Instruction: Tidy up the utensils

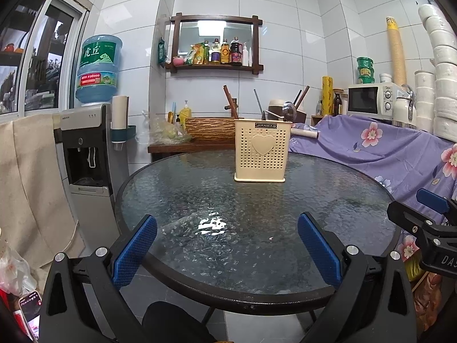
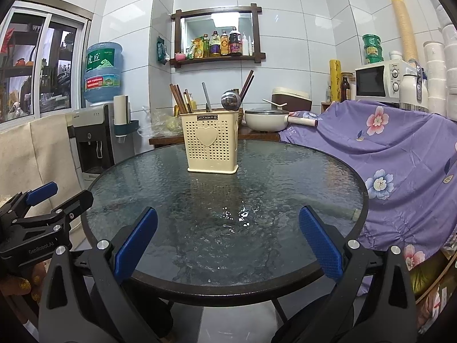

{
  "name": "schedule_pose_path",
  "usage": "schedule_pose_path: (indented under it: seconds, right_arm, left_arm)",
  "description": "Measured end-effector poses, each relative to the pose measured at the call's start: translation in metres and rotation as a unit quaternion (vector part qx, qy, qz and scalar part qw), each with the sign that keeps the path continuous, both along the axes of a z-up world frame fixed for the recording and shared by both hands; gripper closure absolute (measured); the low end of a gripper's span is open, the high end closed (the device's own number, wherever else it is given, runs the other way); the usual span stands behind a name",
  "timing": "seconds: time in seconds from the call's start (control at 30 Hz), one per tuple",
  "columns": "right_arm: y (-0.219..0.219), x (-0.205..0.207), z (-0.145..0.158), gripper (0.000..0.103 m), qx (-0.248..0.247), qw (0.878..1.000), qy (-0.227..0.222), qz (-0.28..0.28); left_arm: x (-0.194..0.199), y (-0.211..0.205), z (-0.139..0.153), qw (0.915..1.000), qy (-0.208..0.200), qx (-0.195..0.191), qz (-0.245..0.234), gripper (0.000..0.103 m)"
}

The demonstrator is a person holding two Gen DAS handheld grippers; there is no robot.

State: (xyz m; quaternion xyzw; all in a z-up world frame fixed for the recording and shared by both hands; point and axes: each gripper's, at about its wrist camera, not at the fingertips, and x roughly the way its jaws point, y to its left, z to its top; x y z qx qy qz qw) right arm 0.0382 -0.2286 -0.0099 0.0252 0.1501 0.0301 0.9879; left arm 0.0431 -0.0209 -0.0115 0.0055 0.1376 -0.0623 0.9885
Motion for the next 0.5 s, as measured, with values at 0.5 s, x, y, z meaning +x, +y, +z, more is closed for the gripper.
schedule_pose_path:
  seconds: [0.5]
  right_arm:
    - [-0.0018,0.001,0.0012,0.006,0.004,1.0,-0.001,-0.001]
  left_arm:
    - [0.0011,0.0022,0.0012,1.0,0.001,-0.002,-0.001,0.006]
